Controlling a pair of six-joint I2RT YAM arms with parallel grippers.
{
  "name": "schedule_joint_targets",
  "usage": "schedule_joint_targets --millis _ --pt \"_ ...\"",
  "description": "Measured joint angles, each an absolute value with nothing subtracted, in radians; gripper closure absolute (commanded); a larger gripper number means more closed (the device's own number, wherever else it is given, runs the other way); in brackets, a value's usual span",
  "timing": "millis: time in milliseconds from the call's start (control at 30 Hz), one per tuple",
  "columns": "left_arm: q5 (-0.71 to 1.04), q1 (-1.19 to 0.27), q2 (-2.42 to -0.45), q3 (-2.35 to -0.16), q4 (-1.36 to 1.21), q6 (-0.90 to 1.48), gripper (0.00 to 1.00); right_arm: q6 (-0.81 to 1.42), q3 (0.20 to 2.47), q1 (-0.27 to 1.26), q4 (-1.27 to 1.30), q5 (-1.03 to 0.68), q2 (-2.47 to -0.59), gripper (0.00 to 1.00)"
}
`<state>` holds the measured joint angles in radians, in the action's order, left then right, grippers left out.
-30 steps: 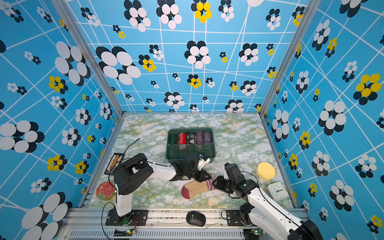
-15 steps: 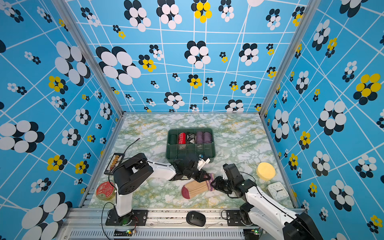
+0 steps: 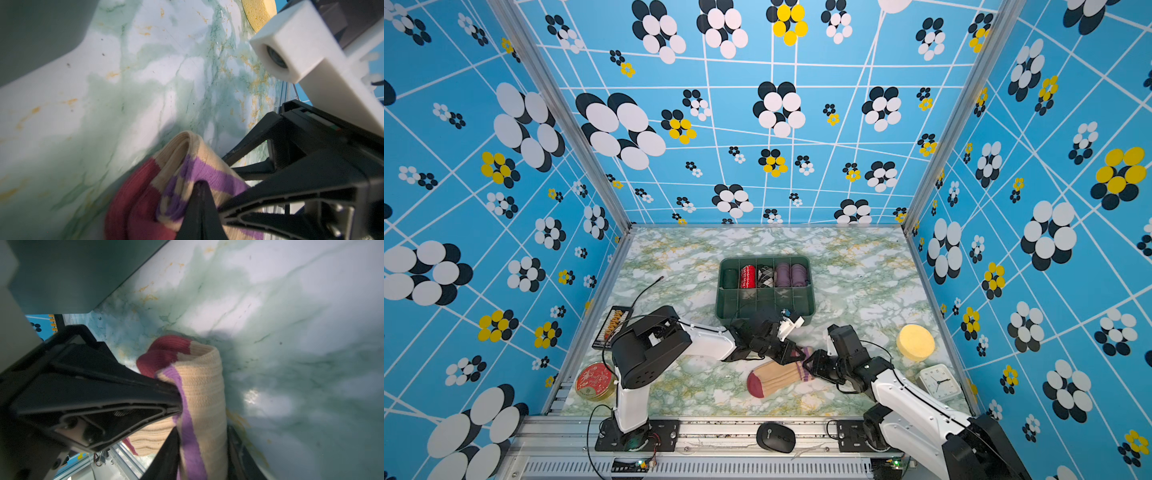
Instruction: Roll the socks
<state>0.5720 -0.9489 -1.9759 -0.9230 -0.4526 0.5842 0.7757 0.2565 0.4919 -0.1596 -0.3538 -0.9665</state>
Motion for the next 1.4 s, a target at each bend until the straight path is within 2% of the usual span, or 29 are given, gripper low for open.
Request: schedule_joint_targets --millis 167,400,700,767,800,1200,1400 --pt "0.578 -0.949 -1.982 -0.923 -0.461 0.584 1.0 0.77 0.257 0.492 -0.157 -0.35 -0.974 0.83" --pt "0.58 -0.949 -1.982 -0.923 -0.464 0.585 1.0 0.77 0.257 0.492 -0.157 -0.349 -0.969 1.0" --pt "0.561 -0.949 -1.957 -0.924 -0.398 0.576 0.99 0.769 0.257 0.492 -0.18 -0.323 -0.941 1.0" --pt "0.541 -0.949 -1.933 -0.925 -0.348 0.565 0.91 0.769 0.257 0.492 -0.187 -0.312 -0.934 1.0" --pt "0.53 -0.949 -1.922 -0.925 -0.323 0.56 0.9 0.768 0.257 0.492 -0.191 -0.305 -0.931 1.0" --pt "0.402 -0.965 -1.757 -0.869 -0.133 0.528 0.95 0.753 0.274 0.502 -0.233 -0.252 -0.92 1.0" --pt "0.328 -0.974 -1.733 -0.818 -0.083 0.527 0.97 0.751 0.287 0.527 -0.246 -0.221 -0.929 1.0"
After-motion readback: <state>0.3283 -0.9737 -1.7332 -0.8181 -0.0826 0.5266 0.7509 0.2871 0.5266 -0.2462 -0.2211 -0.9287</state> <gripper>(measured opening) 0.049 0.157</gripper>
